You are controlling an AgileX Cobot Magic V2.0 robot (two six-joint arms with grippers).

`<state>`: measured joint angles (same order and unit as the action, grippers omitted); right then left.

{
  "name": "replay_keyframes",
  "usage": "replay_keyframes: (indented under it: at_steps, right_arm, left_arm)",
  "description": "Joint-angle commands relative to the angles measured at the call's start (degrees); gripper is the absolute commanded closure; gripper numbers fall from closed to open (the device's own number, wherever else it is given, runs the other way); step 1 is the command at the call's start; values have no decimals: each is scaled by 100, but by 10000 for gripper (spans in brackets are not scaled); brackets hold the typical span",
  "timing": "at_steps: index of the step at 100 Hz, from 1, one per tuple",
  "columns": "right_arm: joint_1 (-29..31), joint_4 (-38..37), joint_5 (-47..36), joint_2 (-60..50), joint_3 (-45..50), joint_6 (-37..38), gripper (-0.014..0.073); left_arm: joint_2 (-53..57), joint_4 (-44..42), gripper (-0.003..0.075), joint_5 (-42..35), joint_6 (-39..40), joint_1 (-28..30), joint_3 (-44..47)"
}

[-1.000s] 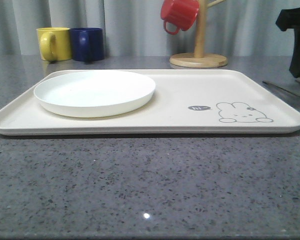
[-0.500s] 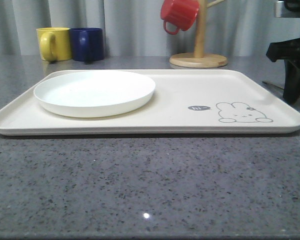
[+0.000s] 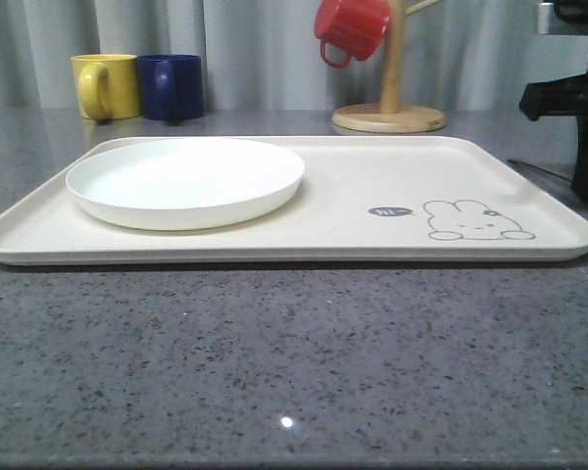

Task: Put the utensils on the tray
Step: 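Move the right gripper down and grasp the silver fork, then carry the fork with the right gripper onto the tray and release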

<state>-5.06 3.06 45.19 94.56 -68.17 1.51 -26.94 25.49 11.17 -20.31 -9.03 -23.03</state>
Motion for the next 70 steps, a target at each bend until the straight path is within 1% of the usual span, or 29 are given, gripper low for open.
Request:
replay_keyframes:
  at_steps: [1,14,31,44,53,59,70]
  right_arm:
    - [-3,-4,65,-156,-187,-24,650]
    - [-9,20,264,-271,-421,31,650]
    - [-301,26,317,-652,-750,511,650]
    - [-797,21,289,-745,-935,910,650]
    - [-1209,-46,52,-721,-953,1268,650]
    - [-1475,-211,-115,-672,-953,1597,650]
    - [-1952,-732,-340,-542,-953,2348,650]
  left_arm:
    - [-21,50,739,-441,1,-30,-159]
    - [-21,50,739,-441,1,-30,-159]
    - [-21,50,739,-441,1,-30,-159]
    - [-21,50,739,-441,1,-30,-159]
    - [-21,50,739,-441,1,-30,-159]
    - [-21,50,739,-441,1,-30,-159]
    - [-21,50,739,-441,1,-30,-159]
